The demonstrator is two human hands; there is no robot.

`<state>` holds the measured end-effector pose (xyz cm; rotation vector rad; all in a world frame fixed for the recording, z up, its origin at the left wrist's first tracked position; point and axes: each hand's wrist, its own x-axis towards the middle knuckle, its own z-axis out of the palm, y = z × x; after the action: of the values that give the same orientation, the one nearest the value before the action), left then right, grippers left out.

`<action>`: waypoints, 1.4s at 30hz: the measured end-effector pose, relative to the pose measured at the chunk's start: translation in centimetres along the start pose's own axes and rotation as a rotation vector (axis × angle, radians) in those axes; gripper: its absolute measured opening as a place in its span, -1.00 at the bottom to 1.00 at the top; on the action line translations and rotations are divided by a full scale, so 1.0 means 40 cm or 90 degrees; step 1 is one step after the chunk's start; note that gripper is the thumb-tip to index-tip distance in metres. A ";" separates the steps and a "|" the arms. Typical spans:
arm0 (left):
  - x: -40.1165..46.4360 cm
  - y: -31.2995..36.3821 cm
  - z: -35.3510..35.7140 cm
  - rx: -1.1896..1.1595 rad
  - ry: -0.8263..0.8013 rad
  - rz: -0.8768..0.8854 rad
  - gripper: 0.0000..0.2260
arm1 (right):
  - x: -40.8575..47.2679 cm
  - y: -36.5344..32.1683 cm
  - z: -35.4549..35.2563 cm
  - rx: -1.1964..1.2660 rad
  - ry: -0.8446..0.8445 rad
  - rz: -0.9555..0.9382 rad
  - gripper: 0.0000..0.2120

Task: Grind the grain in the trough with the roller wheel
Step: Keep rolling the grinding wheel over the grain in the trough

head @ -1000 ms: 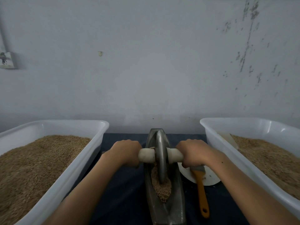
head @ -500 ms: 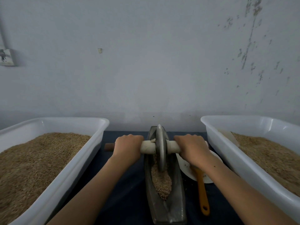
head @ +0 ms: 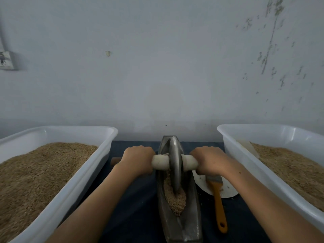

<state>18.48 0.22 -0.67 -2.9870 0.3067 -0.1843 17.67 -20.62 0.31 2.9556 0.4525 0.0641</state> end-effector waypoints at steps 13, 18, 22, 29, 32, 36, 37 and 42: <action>0.003 -0.009 0.005 -0.006 0.016 0.023 -0.74 | 0.004 0.004 0.011 -0.025 0.052 -0.014 -0.80; -0.002 -0.007 -0.009 -0.022 -0.062 0.034 -0.67 | -0.001 0.015 -0.007 0.062 -0.107 -0.010 -0.78; 0.002 0.001 0.003 0.010 0.024 0.003 -0.72 | 0.012 0.012 0.010 0.021 -0.006 -0.008 -0.86; 0.004 0.023 0.047 0.032 0.248 -0.028 -0.88 | 0.026 0.000 0.074 0.015 0.248 0.057 -0.87; 0.007 0.013 0.038 0.027 0.204 -0.012 -0.84 | 0.022 0.005 0.057 0.007 0.206 0.040 -0.89; 0.007 -0.010 0.009 -0.001 0.021 0.026 -0.73 | 0.008 0.004 0.008 -0.006 0.032 -0.002 -0.82; 0.006 -0.014 0.002 -0.019 -0.027 0.034 -0.70 | 0.001 0.003 -0.002 0.008 -0.022 -0.006 -0.78; 0.002 -0.011 -0.004 -0.028 -0.067 0.027 -0.67 | -0.002 0.000 -0.009 0.020 -0.074 0.009 -0.76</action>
<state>18.64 0.62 -0.45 -3.0164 0.3658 -0.0150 17.56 -20.61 0.66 2.9737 0.4201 -0.1138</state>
